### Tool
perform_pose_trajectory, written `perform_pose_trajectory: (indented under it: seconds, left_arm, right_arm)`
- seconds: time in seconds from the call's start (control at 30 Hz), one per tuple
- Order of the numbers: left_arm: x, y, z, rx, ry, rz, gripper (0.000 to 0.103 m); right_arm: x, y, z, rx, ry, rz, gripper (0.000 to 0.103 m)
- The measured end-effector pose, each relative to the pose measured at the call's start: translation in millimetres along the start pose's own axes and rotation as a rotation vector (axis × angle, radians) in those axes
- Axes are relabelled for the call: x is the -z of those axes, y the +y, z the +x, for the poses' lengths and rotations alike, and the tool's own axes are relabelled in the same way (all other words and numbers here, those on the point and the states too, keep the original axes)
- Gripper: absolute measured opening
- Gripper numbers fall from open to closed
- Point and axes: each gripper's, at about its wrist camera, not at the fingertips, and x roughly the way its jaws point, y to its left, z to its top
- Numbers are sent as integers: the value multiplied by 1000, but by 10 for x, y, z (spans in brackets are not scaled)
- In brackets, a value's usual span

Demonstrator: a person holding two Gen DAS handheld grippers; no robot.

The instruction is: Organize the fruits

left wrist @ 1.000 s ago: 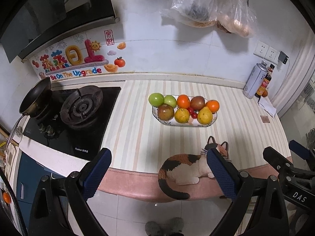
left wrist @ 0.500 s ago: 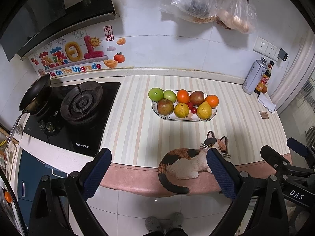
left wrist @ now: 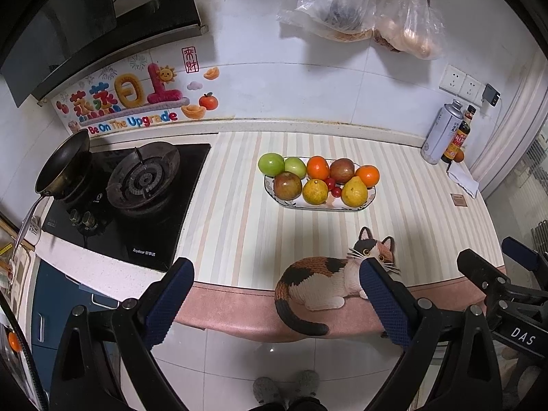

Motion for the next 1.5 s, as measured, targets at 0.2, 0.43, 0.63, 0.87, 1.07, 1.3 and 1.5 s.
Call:
perform_pose_trajectory:
  seconds: [0.2,0.43,0.63,0.87,1.07,1.3,1.5]
  left_arm:
    - [2,-9,-5,0,-1,-1,99]
    - [18,-29,-53,3,-5,3,99]
    - [32,-54,-86,8,-5,8,99]
    - [30,-77,-98,11,-4,12,99]
    - [33,-70,-91,11,-4,14,99]
    - [38,-77,-97,12,-5,14,99]
    - [42,-95,-129,10,-11,12,99]
  right_arm:
    - [3,-1,-22,1,-3,1,100]
    - [0,-22,-47,2,-3,3,100]
    - [3,-22,-55,-1,-4,4,100]
    - [9,-26,-67,1,-4,6,100]
    - [14,-25,-83,1,-3,6,100]
    - [21,-24,-109,0,-7,9,100]
    - [18,-33,-109,-1,-6,8,100]
